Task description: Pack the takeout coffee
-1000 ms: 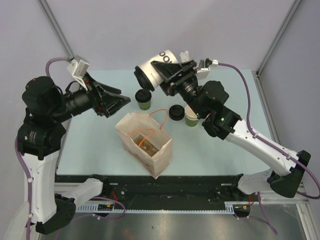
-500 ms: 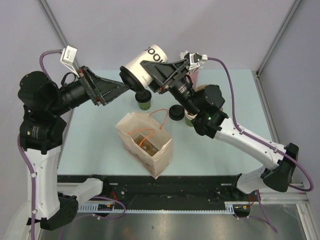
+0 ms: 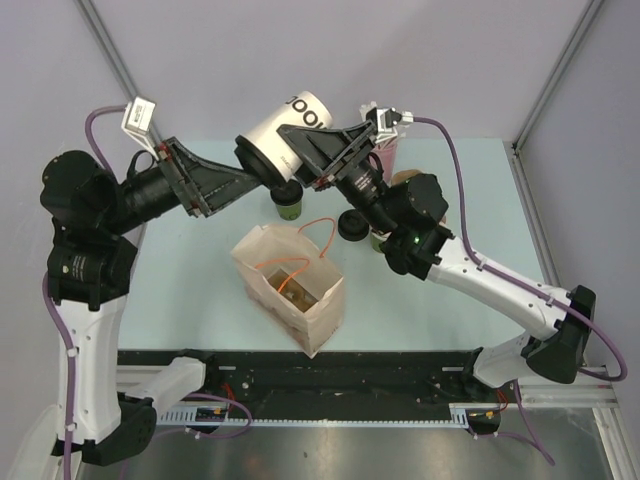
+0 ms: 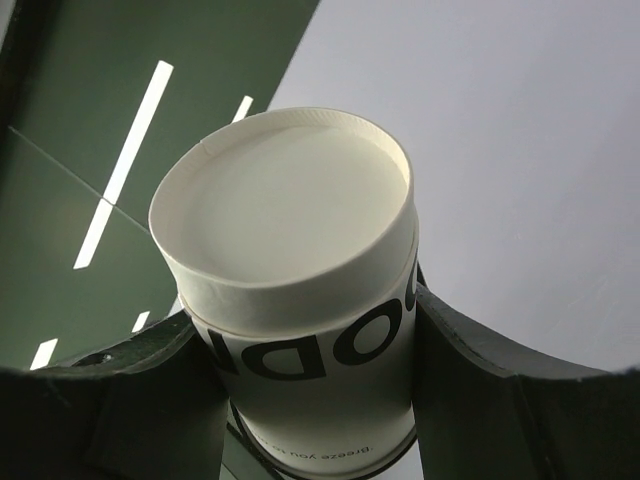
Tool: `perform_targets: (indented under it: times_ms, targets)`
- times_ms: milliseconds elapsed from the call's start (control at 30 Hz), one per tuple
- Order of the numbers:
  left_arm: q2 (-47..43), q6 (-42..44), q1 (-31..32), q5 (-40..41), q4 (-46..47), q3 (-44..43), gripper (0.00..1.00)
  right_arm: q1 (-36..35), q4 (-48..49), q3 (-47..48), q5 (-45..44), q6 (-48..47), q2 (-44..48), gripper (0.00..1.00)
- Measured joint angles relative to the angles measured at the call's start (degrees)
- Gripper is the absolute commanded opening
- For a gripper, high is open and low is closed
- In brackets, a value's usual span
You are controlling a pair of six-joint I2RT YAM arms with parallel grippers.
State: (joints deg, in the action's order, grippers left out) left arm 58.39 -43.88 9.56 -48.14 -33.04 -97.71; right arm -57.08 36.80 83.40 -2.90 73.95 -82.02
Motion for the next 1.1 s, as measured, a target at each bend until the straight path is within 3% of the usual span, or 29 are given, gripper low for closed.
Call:
perform_targets:
  times_ms: [67, 200, 433, 567, 633, 700, 867, 967, 1100]
  targets:
    - [-1.03, 2.27, -0.13, -1.68, 1.29, 1.68, 0.78, -0.04, -2.4, -0.02, -0.72, -0.94, 0.61, 0.34]
    - [-3.32, 6.64, -0.37, -2.82, 1.22, 4.22, 0.84, -0.13, -15.93, -0.13, -5.99, -1.75, 4.85, 0.33]
    - [-3.58, 13.0, -0.37, 0.66, 1.9, 4.22, 0.84, 0.39, -53.75, 2.67, -19.5, 1.92, 19.23, 0.29]
    - [-2.8, 16.33, -0.07, 3.74, 0.57, 4.02, 0.82, 2.69, -77.57, 16.85, -21.16, 3.89, 19.41, 0.26]
    - [-1.64, 19.12, 0.9, 7.15, -1.97, 2.91, 0.8, 5.44, -87.91, 22.51, -18.88, 6.19, 18.27, 0.25]
    - [-0.31, 22.03, 2.01, 10.73, -4.52, 1.6, 0.8, 9.31, -94.9, 22.45, -14.36, 9.07, 19.19, 0.23]
    - [3.17, 31.08, 5.62, 19.45, -11.08, -1.03, 0.79, 19.04, -101.22, 5.88, 4.02, 16.17, 25.07, 0.09]
    - [4.87, 35.19, 7.89, 23.39, -14.67, -1.7, 0.79, 24.0, -102.62, -5.99, 14.75, 19.39, 27.74, 0.09]
    - [6.71, 39.28, 14.73, 27.39, -18.6, -4.33, 0.79, 33.66, -103.65, -11.43, 27.28, 17.97, 28.59, 0.11]
